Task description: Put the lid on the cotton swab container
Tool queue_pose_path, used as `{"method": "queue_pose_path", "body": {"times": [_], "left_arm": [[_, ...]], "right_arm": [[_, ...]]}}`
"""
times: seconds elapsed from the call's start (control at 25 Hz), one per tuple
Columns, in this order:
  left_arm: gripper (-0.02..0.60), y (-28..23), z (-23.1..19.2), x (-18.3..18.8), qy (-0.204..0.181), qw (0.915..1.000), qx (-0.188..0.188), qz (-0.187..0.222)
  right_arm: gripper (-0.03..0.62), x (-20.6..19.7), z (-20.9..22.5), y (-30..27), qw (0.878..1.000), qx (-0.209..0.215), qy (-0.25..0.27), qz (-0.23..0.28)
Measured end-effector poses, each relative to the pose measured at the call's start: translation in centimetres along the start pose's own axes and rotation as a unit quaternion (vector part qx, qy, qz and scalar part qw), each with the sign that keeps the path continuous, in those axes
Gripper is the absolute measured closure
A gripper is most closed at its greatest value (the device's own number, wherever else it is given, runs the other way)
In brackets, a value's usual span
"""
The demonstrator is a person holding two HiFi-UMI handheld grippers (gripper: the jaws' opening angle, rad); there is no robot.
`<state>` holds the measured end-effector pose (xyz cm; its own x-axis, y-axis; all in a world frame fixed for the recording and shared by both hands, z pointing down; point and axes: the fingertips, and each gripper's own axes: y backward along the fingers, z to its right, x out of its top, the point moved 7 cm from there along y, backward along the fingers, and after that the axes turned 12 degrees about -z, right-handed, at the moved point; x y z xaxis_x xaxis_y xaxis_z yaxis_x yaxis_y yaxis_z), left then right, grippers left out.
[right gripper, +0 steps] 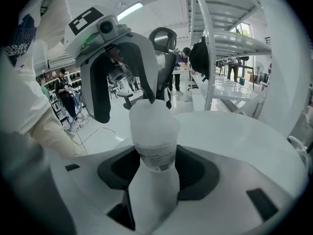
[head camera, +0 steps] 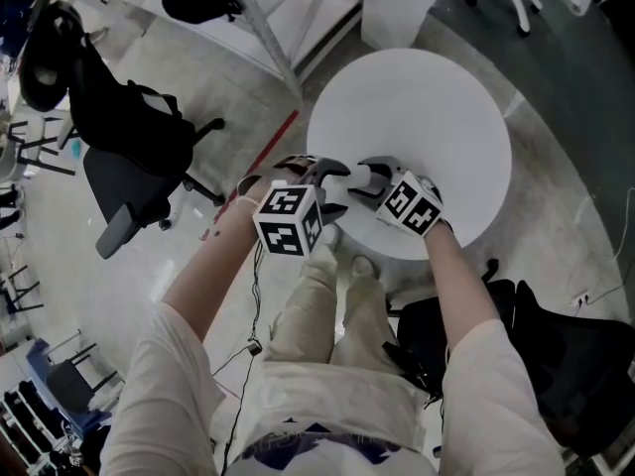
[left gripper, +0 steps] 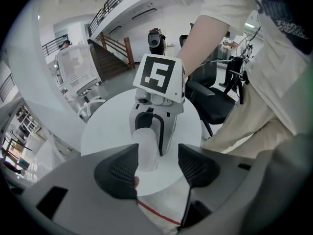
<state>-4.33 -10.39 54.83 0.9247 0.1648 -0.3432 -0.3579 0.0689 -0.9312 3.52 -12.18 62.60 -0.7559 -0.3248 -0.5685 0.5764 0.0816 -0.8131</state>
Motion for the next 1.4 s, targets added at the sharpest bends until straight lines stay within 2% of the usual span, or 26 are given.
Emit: {"method": "queue_pose_path", "body": {"times": [0.32, 0.52, 1.4], "left_arm": [[0.402, -0.2, -0.9, 0.0, 0.042, 0.9990, -0.013, 0.002], [0.483, -0.1, -1.9, -0.1, 0.082, 0.9964, -0.023, 0.006], [0.486, -0.4, -1.9, -0.3, 0.089, 0.9957, -0.022, 0.011]], "right_arm": [[0.365, -0.2, 0.0, -0.3, 1.000, 0.001, -0.001, 0.001], [0.365, -0.3, 0.0, -0.3, 1.000, 0.002, 0.000, 0.000], [0.365, -0.6, 0.0, -0.6, 1.000, -0.001, 0.000, -0.004]]}}
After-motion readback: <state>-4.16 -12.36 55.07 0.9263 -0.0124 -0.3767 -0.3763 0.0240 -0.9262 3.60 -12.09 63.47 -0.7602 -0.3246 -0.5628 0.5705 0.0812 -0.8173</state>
